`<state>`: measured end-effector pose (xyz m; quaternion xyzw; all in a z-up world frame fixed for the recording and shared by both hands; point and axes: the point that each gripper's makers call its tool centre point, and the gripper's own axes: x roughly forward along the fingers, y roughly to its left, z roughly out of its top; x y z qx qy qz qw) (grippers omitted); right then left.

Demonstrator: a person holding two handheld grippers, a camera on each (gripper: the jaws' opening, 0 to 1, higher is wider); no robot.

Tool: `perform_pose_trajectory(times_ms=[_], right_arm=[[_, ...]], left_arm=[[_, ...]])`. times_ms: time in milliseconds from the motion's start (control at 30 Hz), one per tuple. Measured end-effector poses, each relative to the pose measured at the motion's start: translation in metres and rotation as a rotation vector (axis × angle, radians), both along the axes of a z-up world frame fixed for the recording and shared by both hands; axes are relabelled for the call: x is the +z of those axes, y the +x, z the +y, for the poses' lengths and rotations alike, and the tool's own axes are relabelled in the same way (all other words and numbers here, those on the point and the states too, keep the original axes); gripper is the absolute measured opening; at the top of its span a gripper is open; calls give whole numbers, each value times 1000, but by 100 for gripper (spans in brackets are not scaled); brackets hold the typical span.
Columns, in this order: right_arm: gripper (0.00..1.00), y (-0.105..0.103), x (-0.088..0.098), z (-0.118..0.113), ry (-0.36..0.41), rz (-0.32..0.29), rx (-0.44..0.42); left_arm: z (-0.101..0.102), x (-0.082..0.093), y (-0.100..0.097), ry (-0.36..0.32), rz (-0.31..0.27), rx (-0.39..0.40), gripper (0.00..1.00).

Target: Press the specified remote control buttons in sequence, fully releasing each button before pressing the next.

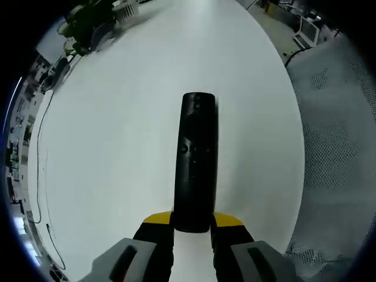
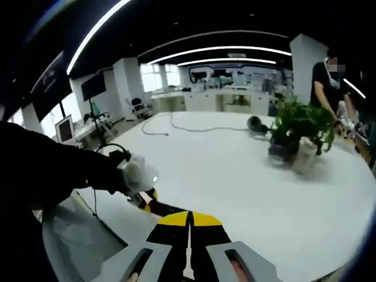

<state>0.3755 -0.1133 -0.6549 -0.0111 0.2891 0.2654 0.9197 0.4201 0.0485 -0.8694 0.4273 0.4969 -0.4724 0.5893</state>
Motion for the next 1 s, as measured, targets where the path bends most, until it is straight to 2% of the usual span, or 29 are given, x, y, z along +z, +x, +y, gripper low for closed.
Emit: perform_pose_trajectory(times_ms=[100,300,467,633,700,767,800,1000], right_arm=[[0,10,9,11,15,-15,24],[0,37,23,22,-7,-46,66],[0,58,20,30,12,-41,81],[0,69,-9,32,21,32,75],[0,69,-24,30,39,65,41],[0,64,-39,30,71,92,23],[0,59,-49,30,80,126,23],[0,47,-76,30,80,187,19]], left_arm=[[-1,0,-4,-12,-1,10,23],[-6,0,-20,-26,-2,10,23],[-10,0,-35,-17,-2,-21,23],[-12,-1,-43,-5,3,-19,23],[-13,0,-48,-3,3,-17,23],[-13,0,-53,-7,3,-17,23],[-14,0,-54,-11,3,-12,24],[-16,1,-64,-41,3,15,23]])
